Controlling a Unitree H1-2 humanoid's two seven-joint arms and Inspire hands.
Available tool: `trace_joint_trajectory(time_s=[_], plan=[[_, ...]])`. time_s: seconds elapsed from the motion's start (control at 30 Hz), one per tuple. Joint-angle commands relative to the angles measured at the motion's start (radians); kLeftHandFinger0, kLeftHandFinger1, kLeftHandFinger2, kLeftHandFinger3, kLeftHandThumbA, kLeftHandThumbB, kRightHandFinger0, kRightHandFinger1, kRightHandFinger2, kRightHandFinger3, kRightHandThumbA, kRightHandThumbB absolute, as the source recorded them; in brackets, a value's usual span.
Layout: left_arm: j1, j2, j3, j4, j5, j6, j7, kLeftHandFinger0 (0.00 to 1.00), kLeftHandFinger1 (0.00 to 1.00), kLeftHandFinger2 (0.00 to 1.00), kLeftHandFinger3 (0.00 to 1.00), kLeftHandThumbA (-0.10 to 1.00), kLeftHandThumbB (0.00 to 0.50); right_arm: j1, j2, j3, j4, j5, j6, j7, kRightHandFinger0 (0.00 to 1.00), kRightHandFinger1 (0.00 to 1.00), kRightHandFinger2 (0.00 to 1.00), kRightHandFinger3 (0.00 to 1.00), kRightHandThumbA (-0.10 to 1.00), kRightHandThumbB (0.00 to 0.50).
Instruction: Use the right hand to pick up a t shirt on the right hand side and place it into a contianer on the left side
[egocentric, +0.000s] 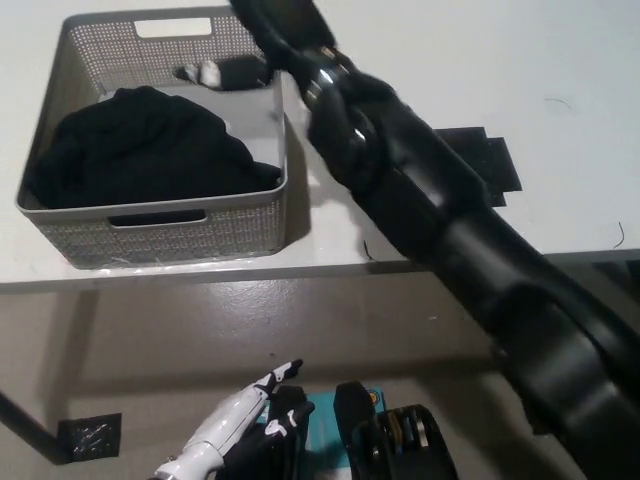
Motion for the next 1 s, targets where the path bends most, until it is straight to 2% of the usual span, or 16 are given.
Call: trace_joint_trajectory(time_s=[0.0,0.03,0.1,0.23,0.27,0.33,0.4,0.47,0.57,0.6,0.63,0.7,0.73,0.8,0.9,0.97], plan=[[0.010,0.035,0.049,-0.033,0.006,-0.041,0.064,0.91,0.99,1.00,1.00,1.00,0.336,0.301,-0.241,-0.055,-0.530,-0.075,0.054,0.061,1.00,1.00,1.00,1.00,1.00,0.500],[0.012,0.041,0.055,-0.028,-0.001,-0.048,0.066,0.88,0.97,1.00,1.00,1.00,0.347,0.320,-0.246,-0.061,-0.554,-0.070,0.057,0.068,1.00,1.00,1.00,1.00,1.00,0.484],[0.022,0.053,0.064,-0.036,-0.017,-0.033,0.044,0.93,1.00,1.00,1.00,1.00,0.341,0.434,-0.293,-0.097,-0.673,-0.066,0.059,0.068,1.00,1.00,1.00,1.00,1.00,0.463],[0.042,0.053,0.082,-0.037,-0.025,-0.025,0.050,0.90,1.00,1.00,1.00,1.00,0.288,0.571,-0.331,-0.138,-0.785,-0.053,0.038,0.040,1.00,1.00,1.00,1.00,1.00,0.416],[0.046,0.053,0.086,-0.034,-0.027,-0.028,0.051,0.91,1.00,1.00,1.00,1.00,0.288,0.636,-0.350,-0.162,-0.832,-0.027,0.020,0.032,1.00,1.00,1.00,1.00,1.00,0.422],[0.051,0.046,0.096,-0.012,-0.036,-0.047,0.064,0.87,1.00,1.00,1.00,1.00,0.297,0.717,-0.373,-0.189,-0.886,-0.004,-0.010,0.013,1.00,1.00,1.00,1.00,1.00,0.395],[0.057,0.044,0.102,0.004,-0.035,-0.059,0.073,0.84,0.99,1.00,1.00,1.00,0.323,0.830,-0.392,-0.222,-0.961,0.001,-0.035,-0.018,1.00,1.00,1.00,1.00,1.00,0.387],[0.061,0.042,0.107,0.013,-0.038,-0.069,0.079,0.84,0.99,1.00,1.00,1.00,0.324,0.848,-0.387,-0.230,-0.974,0.013,-0.038,-0.013,1.00,1.00,1.00,1.00,1.00,0.385],[0.069,0.039,0.114,0.014,-0.046,-0.069,0.075,0.88,1.00,1.00,1.00,1.00,0.328,0.944,-0.403,-0.254,-1.000,0.018,-0.089,-0.046,1.00,1.00,1.00,1.00,1.00,0.357],[0.072,0.036,0.118,0.016,-0.044,-0.070,0.081,0.83,0.97,1.00,1.00,1.00,0.339,1.005,-0.406,-0.269,-1.014,0.018,-0.108,-0.068,1.00,1.00,1.00,1.00,1.00,0.348],[0.068,0.035,0.119,0.029,-0.035,-0.079,0.090,0.83,0.97,1.00,1.00,1.00,0.350,1.032,-0.407,-0.278,-1.018,0.017,-0.122,-0.078,1.00,1.00,1.00,1.00,1.00,0.340],[0.068,0.031,0.124,0.036,-0.034,-0.089,0.093,0.82,0.96,1.00,1.00,1.00,0.343,1.078,-0.403,-0.293,-1.026,0.012,-0.140,-0.092,1.00,1.00,1.00,1.00,1.00,0.344],[0.067,0.029,0.128,0.043,-0.037,-0.099,0.094,0.81,0.94,1.00,1.00,1.00,0.347,1.139,-0.395,-0.303,-1.024,0.016,-0.156,-0.111,1.00,1.00,1.00,1.00,1.00,0.362],[0.068,0.030,0.136,0.048,-0.041,-0.105,0.091,0.81,0.94,1.00,1.00,1.00,0.349,1.173,-0.387,-0.309,-1.011,0.005,-0.186,-0.124,1.00,1.00,1.00,1.00,1.00,0.352],[0.071,0.024,0.145,0.044,-0.050,-0.101,0.078,0.82,0.96,1.00,1.00,1.00,0.337,1.281,-0.382,-0.324,-0.957,-0.014,-0.257,-0.156,1.00,1.00,1.00,1.00,1.00,0.314],[0.079,0.028,0.152,0.038,-0.044,-0.094,0.079,0.83,0.96,1.00,1.00,1.00,0.357,1.313,-0.375,-0.322,-0.917,-0.036,-0.288,-0.178,1.00,1.00,1.00,1.00,1.00,0.302]])
